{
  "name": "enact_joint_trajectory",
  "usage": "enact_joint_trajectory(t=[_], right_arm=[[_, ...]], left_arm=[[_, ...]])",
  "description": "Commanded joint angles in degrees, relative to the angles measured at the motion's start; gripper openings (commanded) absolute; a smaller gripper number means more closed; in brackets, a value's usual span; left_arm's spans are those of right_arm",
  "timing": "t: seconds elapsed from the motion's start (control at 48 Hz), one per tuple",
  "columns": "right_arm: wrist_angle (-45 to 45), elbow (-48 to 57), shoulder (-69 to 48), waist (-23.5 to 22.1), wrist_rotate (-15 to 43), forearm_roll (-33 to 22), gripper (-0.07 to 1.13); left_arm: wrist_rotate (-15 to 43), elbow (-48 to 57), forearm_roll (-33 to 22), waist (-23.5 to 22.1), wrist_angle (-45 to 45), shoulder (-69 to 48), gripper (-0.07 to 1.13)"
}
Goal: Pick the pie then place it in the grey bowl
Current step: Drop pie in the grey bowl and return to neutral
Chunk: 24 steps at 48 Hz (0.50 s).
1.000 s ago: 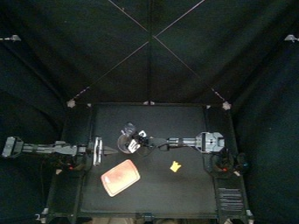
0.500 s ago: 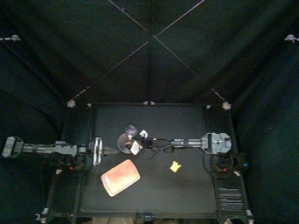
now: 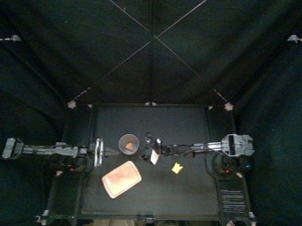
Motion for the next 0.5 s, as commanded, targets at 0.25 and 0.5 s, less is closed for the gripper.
enact_joint_trajectory(t=[0.25, 0.5], right_arm=[[-9.23, 8.96, -9.93, -4.13, -0.62, 0.97, 0.95], [-9.14, 10.81, -13.01, -4.66, 0.35, -2.55, 0.95]], left_arm=[[0.18, -0.79, 0.0, 1.85, -0.35, 0.26, -0.03], [0.18, -0.79, 0.0, 3.08, -0.35, 0.18, -0.03]])
